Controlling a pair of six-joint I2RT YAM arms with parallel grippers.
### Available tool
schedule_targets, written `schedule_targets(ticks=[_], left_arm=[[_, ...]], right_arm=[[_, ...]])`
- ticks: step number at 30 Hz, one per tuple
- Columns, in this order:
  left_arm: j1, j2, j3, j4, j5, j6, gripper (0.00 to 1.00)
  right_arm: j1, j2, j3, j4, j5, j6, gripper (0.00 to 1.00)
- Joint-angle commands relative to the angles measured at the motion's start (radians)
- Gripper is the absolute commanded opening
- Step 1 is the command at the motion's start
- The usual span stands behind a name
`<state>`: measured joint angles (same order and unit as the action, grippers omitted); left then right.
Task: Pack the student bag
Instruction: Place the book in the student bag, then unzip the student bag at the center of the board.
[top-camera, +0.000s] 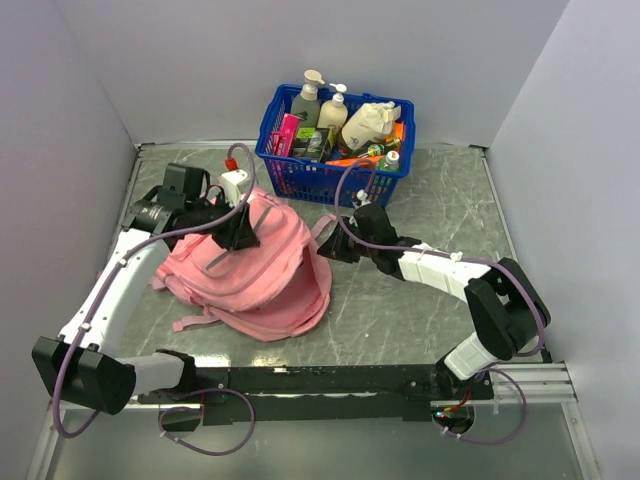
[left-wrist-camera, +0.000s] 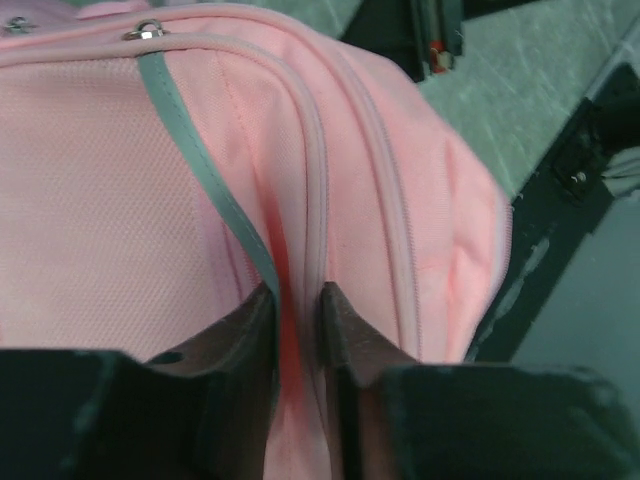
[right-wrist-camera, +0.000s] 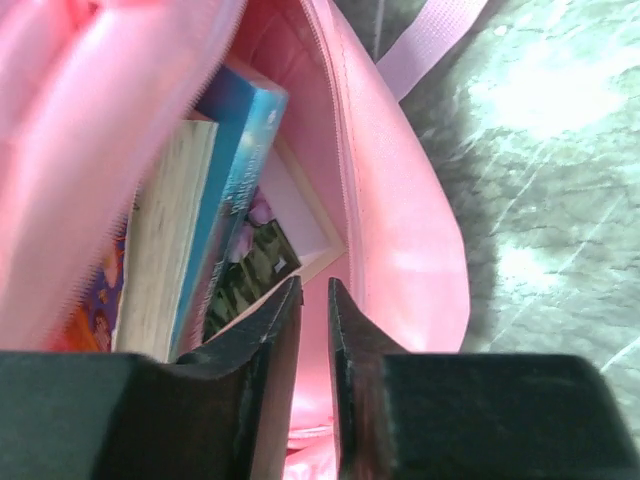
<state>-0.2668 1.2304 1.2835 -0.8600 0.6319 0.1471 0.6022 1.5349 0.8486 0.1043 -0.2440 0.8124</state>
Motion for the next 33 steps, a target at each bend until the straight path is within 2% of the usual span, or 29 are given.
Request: schedule_targets(ticks=[1, 4, 6, 7, 8, 9, 10, 11, 14, 16, 17, 19, 21, 22, 24, 25, 26, 29, 33], left_arm=[[-0.015, 0.004, -0.027, -0.078, 0.210, 0.139, 0.37], [-0.023, 0.032, -0.055, -0.151, 0.224, 0.213, 0.45], [-0.023, 0.032, -0.061, -0.146, 0.233, 0.217, 0.47], [-0.023, 0.026, -0.056, -0.140, 0.241, 0.216, 0.51], [-0.023, 0.021, -0.052, -0.137, 0.256, 0.215, 0.54], [-0.025, 0.020, -0.043, -0.136, 0.259, 0.212, 0.59], [-0.029, 0.018, -0.036, -0.139, 0.258, 0.212, 0.68], [-0.031, 0.020, -0.027, -0.145, 0.250, 0.221, 0.69], [-0.028, 0.017, 0.008, -0.169, 0.230, 0.218, 0.69], [-0.006, -0.009, 0.027, -0.146, 0.242, 0.209, 0.68], [0.000, -0.019, 0.027, -0.130, 0.245, 0.178, 0.66], [0.020, -0.029, 0.037, -0.113, 0.227, 0.167, 0.65], [0.032, -0.017, 0.051, -0.129, 0.227, 0.195, 0.65], [0.047, -0.009, 0.059, -0.158, 0.233, 0.209, 0.67], [0.072, 0.012, 0.095, -0.207, 0.250, 0.273, 0.69], [0.083, 0.018, 0.111, -0.229, 0.267, 0.326, 0.70], [0.096, 0.026, 0.147, -0.297, 0.275, 0.363, 0.70], [0.178, 0.060, 0.239, -0.454, 0.307, 0.534, 0.71], [0.348, 0.118, 0.271, -0.436, 0.226, 0.540, 0.67]], right_arm=[[0.013, 0.002, -0.029, 0.047, 0.031, -0.039, 0.34], [0.025, 0.005, -0.058, 0.066, 0.025, -0.044, 0.40], [0.045, 0.011, -0.062, 0.063, 0.029, -0.051, 0.47], [0.051, 0.028, -0.048, 0.051, 0.038, -0.064, 0.56], [0.056, 0.037, -0.037, 0.025, 0.041, -0.070, 0.60], [0.062, 0.054, -0.019, 0.011, 0.043, -0.073, 0.64], [0.064, 0.054, -0.016, 0.003, 0.051, -0.074, 0.67], [0.065, 0.051, -0.016, -0.018, 0.061, -0.078, 0.68], [0.064, -0.034, -0.049, -0.054, 0.132, -0.102, 0.78], [0.065, -0.152, -0.101, -0.080, 0.156, -0.131, 0.79], [0.068, -0.198, -0.126, -0.084, 0.181, -0.136, 0.77], [0.077, -0.346, -0.201, -0.100, 0.202, -0.128, 0.65], [0.105, -0.448, -0.227, -0.176, 0.232, -0.128, 0.64], [0.169, -0.469, -0.223, -0.208, 0.241, -0.134, 0.66], [0.220, -0.496, -0.215, -0.270, 0.261, -0.125, 0.71], [0.266, -0.502, -0.221, -0.278, 0.247, -0.108, 0.89], [0.284, -0.509, -0.244, -0.269, 0.218, -0.101, 1.00], [0.391, -0.516, -0.252, -0.252, 0.195, -0.146, 1.00], [0.495, -0.455, -0.226, -0.275, 0.264, -0.234, 1.00]])
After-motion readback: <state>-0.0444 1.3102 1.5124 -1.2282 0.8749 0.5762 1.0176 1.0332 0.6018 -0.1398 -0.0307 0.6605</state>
